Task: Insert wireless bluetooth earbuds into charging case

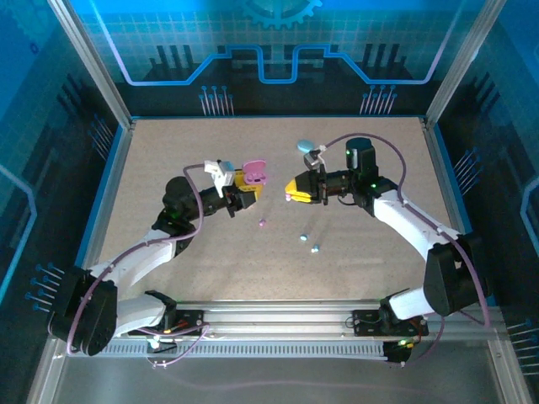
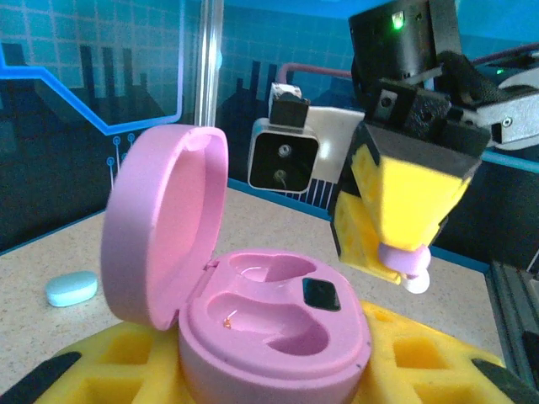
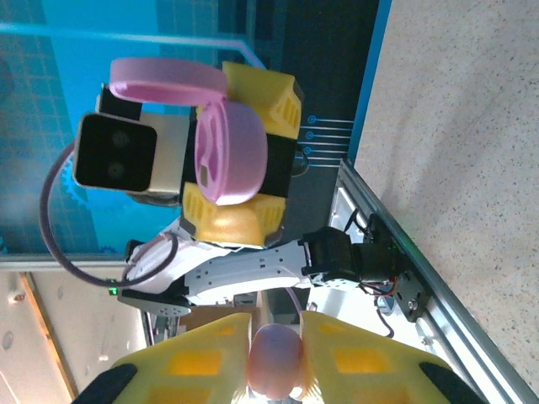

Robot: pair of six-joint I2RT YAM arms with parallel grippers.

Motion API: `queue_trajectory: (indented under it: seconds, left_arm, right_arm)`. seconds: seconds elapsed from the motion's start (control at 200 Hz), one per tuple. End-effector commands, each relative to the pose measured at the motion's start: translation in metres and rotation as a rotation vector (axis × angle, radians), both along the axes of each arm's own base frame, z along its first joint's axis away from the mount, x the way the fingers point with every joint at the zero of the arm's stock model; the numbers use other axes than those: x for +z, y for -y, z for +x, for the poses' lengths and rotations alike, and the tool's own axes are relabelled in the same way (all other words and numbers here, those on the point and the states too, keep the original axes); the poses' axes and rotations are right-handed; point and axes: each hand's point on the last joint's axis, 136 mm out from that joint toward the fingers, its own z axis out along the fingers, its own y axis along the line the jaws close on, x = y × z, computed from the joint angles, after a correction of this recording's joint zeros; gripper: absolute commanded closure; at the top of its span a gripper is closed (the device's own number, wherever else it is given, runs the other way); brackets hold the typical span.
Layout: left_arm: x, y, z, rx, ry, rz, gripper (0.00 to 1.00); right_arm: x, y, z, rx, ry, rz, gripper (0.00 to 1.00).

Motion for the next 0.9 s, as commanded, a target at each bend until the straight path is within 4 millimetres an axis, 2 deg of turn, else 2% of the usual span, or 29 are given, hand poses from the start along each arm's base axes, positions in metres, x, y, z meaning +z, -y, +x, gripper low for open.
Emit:
queue_trajectory:
  seconds: [0.0,0.2,0.47,0.896]
  left_arm:
    - [-0.004,0.007,-0.003,-0.026,0.049,0.022,0.69]
    - [-0.013,0.013,-0.001,-0.028,0.048,0.049,0.69]
    - [-0.015,0.028,-0.004,-0.041,0.077,0.072,0.69]
    - [-0.009,0.057,-0.004,-0.049,0.102,0.033,0.7]
  right_arm:
    - [0.019,0.006,0.006,-0.081,-0.002,0.01,0.77]
    - [0.027,0.008,0.007,-0.12,-0.024,0.029,0.77]
    - [0.039,0.01,0.008,-0.155,0.022,0.046,0.77]
    - [0.037,0.009,0.005,-0.209,0.138,-0.039,0.77]
